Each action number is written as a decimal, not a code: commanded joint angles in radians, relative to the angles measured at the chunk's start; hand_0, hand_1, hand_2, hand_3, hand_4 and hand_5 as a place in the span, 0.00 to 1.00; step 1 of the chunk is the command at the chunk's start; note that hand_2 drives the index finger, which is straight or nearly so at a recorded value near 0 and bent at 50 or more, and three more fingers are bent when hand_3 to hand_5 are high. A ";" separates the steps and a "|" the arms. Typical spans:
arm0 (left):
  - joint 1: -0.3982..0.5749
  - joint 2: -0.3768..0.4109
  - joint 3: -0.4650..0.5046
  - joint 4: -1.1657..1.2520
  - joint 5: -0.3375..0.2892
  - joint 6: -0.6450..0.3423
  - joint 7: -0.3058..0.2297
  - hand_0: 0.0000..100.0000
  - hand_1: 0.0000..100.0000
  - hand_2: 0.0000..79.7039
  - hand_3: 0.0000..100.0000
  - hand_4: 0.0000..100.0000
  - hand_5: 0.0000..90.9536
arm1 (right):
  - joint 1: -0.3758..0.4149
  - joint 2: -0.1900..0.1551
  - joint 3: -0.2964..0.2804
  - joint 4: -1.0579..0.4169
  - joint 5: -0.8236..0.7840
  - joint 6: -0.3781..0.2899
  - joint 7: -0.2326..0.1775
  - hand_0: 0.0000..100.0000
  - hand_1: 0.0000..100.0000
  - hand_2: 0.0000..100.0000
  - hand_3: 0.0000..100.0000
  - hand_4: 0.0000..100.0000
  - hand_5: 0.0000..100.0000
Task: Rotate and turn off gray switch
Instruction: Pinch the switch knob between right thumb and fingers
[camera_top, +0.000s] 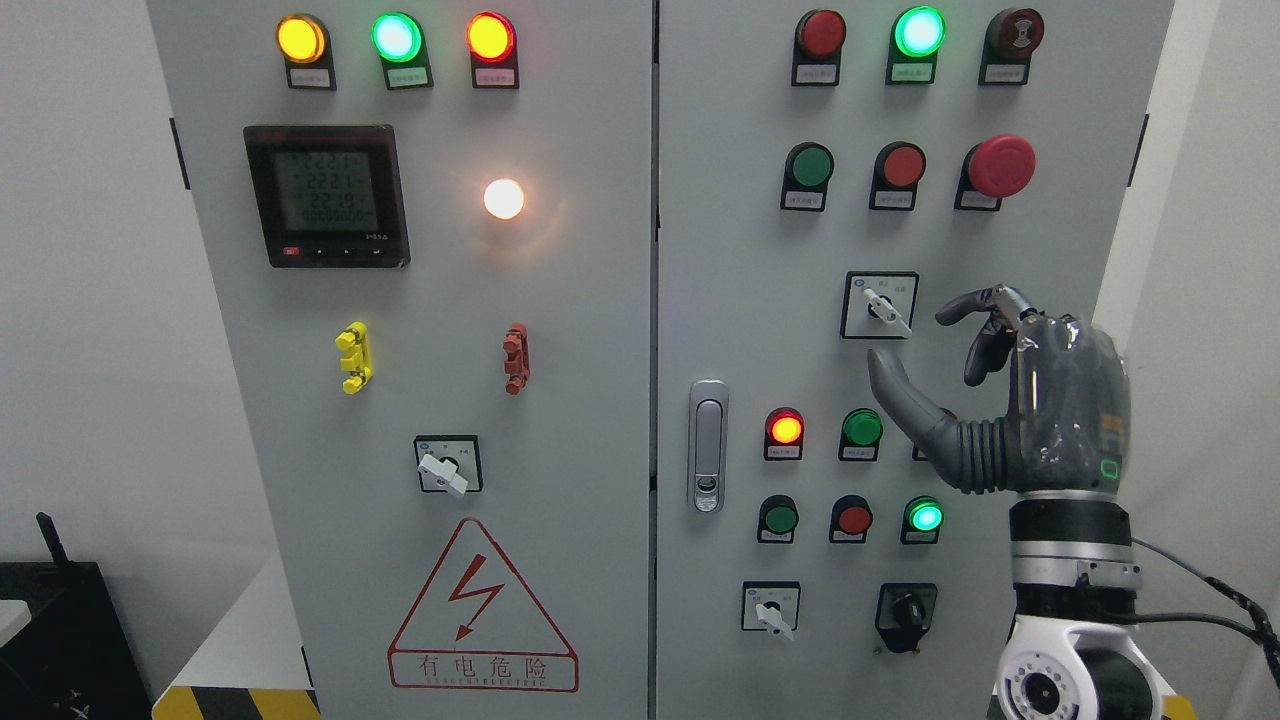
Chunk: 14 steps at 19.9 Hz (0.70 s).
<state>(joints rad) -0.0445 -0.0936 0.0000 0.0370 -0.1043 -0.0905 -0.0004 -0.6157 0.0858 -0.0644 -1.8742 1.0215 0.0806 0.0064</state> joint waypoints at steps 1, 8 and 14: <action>0.000 0.000 0.032 0.000 0.000 0.000 0.000 0.12 0.39 0.00 0.00 0.00 0.00 | -0.015 0.012 0.006 0.036 0.017 0.002 -0.002 0.07 0.37 0.51 0.92 0.87 0.99; 0.000 0.000 0.032 0.000 0.000 0.000 0.000 0.12 0.39 0.00 0.00 0.00 0.00 | -0.025 0.006 0.001 0.078 0.028 0.004 -0.002 0.08 0.37 0.54 0.92 0.87 0.99; 0.000 0.000 0.032 0.000 0.000 0.000 0.000 0.12 0.39 0.00 0.00 0.00 0.00 | -0.042 0.002 -0.005 0.095 0.028 0.025 -0.003 0.08 0.36 0.54 0.92 0.87 0.99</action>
<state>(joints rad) -0.0445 -0.0936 0.0000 0.0370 -0.1043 -0.0905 -0.0004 -0.6431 0.0900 -0.0643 -1.8201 1.0468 0.0968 0.0040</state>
